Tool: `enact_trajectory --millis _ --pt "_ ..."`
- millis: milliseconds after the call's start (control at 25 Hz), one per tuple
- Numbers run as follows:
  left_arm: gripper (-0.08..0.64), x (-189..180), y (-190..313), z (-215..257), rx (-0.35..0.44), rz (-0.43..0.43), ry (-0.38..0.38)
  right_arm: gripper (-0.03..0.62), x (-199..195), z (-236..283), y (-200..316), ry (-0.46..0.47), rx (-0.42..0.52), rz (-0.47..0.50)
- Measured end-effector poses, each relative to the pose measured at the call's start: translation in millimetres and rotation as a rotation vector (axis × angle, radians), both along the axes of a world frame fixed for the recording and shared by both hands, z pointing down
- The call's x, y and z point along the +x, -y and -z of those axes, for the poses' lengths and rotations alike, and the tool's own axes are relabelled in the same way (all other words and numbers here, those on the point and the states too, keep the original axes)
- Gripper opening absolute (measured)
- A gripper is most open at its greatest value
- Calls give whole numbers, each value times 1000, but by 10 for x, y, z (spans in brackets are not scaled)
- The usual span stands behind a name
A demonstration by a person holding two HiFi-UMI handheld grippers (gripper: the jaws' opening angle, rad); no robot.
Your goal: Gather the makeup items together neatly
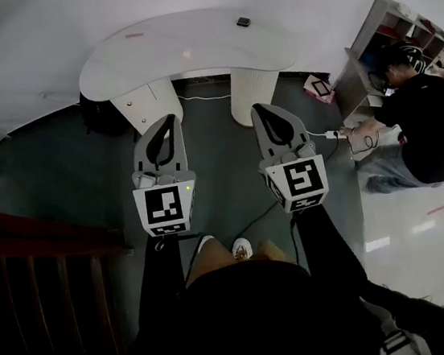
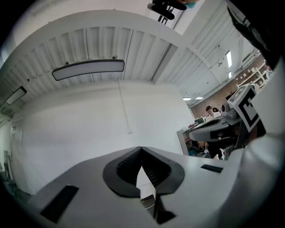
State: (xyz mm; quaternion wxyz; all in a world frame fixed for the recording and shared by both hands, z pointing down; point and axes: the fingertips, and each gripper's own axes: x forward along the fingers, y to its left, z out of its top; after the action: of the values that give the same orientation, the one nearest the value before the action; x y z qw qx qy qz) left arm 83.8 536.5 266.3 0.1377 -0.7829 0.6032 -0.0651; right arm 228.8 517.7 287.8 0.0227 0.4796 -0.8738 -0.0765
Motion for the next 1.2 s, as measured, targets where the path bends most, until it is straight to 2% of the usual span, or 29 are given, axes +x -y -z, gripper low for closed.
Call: enact_trajectory --millis 680,920,1200 --pt "15 -192 449 -8 2 -12 -2 28 -216 -21 403 21 10 -6" --pt "15 -334 893 -12 5 -26 -14 28 -324 -17 830 12 16 -29" --pt "15 -635 1673 4 1 -55 -8 28 -601 18 1599 -18 20 -70"
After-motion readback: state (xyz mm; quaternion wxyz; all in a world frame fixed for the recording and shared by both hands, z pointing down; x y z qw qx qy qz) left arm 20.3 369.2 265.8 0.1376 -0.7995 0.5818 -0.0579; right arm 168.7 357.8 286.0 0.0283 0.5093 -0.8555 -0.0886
